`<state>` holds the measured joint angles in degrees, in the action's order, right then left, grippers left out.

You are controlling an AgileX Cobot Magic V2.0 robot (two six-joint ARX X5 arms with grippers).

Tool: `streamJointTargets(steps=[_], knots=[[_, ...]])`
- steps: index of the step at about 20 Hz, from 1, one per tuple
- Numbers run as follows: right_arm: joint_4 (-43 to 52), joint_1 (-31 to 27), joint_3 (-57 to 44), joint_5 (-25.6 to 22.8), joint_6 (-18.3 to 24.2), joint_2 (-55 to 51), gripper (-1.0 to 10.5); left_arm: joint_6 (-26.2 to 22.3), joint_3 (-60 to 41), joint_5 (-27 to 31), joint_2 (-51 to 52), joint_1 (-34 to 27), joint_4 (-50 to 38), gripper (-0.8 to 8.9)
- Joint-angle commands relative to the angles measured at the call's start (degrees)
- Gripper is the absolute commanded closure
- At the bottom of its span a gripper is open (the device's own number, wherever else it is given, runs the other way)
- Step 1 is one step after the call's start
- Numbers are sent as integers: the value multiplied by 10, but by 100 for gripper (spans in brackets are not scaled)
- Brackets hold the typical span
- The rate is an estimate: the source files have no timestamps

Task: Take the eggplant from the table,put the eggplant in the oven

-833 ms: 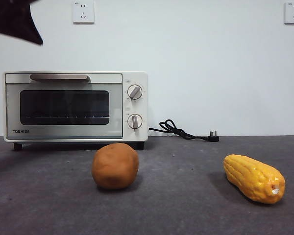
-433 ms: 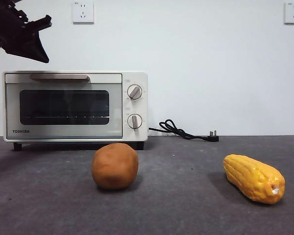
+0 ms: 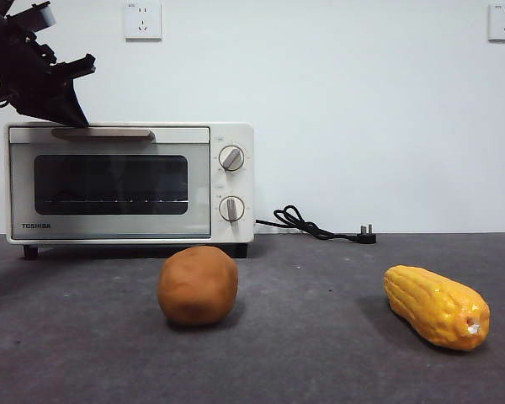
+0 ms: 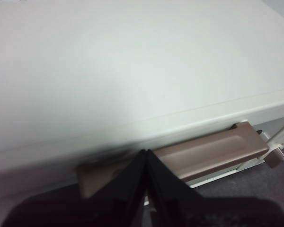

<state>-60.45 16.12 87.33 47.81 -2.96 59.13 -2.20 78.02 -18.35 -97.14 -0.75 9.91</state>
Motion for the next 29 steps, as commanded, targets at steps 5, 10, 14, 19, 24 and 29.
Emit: streamJointTargets(steps=[5, 10, 14, 19, 24, 29], knots=[[4, 1, 3, -3, 7, 0, 442, -15, -2, 4, -22, -2, 24, 819], [5, 1, 3, -14, 9, 0, 442, -41, -2, 3, -24, -2, 75, 819], [5, 1, 3, -16, 17, 0, 442, -42, -2, -1, -24, -2, 116, 819], [6, 0, 3, -24, 21, 0, 442, -40, -2, -13, -24, -2, 173, 819], [6, 0, 3, -39, 22, 2, 442, -40, -2, -70, -24, -2, 227, 819], [7, 0, 3, -43, 22, 7, 442, -40, -2, -110, -22, 1, 277, 819]])
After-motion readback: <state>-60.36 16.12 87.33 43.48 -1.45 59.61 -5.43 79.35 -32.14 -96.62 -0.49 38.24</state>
